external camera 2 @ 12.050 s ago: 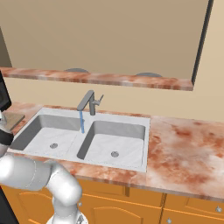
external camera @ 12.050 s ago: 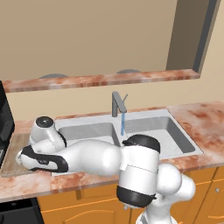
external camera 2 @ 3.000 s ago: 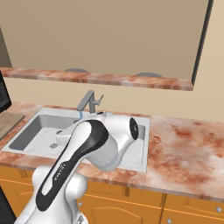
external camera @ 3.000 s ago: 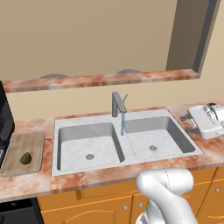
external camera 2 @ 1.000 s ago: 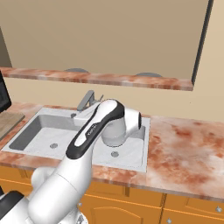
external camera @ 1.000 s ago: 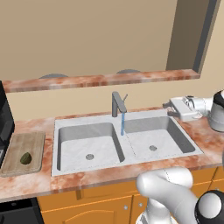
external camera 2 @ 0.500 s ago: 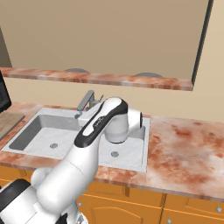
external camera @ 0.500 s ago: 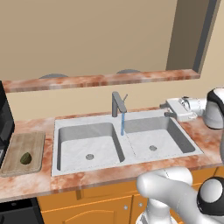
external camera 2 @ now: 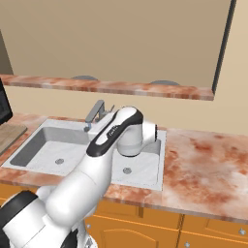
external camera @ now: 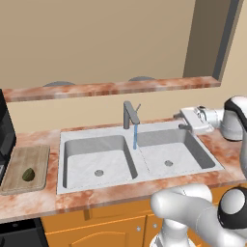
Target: Pick the kiwi from the sink and place it on the cutting board to airdry. Then turn off the sink faucet.
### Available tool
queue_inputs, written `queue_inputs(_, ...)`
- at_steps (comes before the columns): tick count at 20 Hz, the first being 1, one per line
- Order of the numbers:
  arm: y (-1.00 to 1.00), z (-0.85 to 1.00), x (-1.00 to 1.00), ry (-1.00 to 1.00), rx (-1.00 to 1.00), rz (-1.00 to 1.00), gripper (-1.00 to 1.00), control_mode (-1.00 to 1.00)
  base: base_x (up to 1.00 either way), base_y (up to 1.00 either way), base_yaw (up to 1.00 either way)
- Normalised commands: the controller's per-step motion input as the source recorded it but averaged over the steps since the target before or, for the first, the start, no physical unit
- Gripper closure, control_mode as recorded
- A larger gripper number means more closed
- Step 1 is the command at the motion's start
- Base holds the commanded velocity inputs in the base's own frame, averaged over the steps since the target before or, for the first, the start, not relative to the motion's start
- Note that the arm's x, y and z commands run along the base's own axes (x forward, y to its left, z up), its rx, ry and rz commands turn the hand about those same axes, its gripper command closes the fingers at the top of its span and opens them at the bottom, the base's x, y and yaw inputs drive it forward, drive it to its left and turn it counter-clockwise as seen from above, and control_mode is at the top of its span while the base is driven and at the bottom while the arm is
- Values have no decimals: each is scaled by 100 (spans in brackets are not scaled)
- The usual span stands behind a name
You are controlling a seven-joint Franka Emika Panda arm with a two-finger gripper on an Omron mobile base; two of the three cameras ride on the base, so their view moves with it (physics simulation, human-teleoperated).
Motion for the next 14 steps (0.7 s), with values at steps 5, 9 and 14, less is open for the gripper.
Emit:
queue_inputs(5,4,-16,14,-3,1,0,-100,-100,0,0,0)
queue_inputs(9,3,-2,15,-6,0,1,-100,-100,0,0,0)
queue_inputs(14,1,0,19,-2,0,0,-100,-100,0,0,0)
